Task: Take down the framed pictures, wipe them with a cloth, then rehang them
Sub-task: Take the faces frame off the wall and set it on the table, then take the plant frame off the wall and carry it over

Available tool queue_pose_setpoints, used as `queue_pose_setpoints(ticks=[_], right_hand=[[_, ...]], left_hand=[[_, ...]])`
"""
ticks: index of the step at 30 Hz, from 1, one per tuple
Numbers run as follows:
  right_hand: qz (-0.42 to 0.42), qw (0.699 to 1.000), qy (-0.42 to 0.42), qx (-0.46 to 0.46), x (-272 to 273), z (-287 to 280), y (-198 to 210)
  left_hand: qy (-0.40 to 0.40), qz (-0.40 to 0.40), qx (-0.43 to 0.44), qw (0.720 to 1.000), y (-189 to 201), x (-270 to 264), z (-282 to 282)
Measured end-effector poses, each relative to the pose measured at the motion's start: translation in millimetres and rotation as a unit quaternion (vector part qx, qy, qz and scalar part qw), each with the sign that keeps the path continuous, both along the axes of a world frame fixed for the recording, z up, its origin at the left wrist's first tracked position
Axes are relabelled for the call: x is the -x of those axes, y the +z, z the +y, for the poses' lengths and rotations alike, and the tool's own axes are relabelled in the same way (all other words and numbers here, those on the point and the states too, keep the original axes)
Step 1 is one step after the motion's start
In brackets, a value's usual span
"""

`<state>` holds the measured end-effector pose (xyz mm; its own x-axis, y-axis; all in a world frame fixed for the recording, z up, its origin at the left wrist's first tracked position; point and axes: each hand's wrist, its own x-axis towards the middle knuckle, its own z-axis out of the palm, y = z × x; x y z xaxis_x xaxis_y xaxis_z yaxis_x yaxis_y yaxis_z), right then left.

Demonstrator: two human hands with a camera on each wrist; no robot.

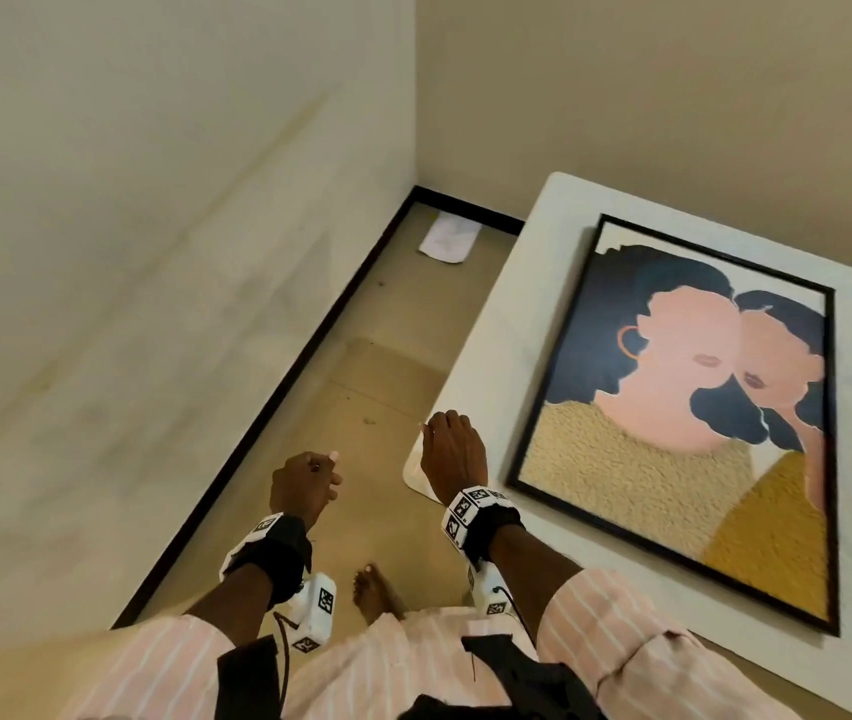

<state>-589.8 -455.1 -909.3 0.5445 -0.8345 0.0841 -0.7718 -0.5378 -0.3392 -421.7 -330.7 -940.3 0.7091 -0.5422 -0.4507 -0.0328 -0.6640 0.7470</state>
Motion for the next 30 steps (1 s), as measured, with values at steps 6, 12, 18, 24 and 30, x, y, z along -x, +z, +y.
queue_pose_setpoints(ticks=[6, 12, 18, 24, 30], right_hand=[[-0.041, 0.999, 0.018, -0.005, -71, -4, 8], [-0.017, 0.999, 0.037, 0.014, -125, -55, 4], [-0.03, 0.999, -0.02, -0.025, -178, -105, -8], [-0.032, 0.998, -0.033, -0.05, -211, -137, -13], [-0.071, 0.99, -0.088, -0.086, -252, -186, -7]], left_hand=[[0.046, 0.039, -0.022, 0.998, -14, -73, 14], [0.061, 0.054, -0.013, 0.997, -7, -130, -24], [0.056, 0.031, -0.016, 0.998, 8, -187, -64], [0.026, 0.018, -0.032, 0.999, 11, -231, -113], [-0.016, 0.038, -0.025, 0.999, 24, -279, -181]])
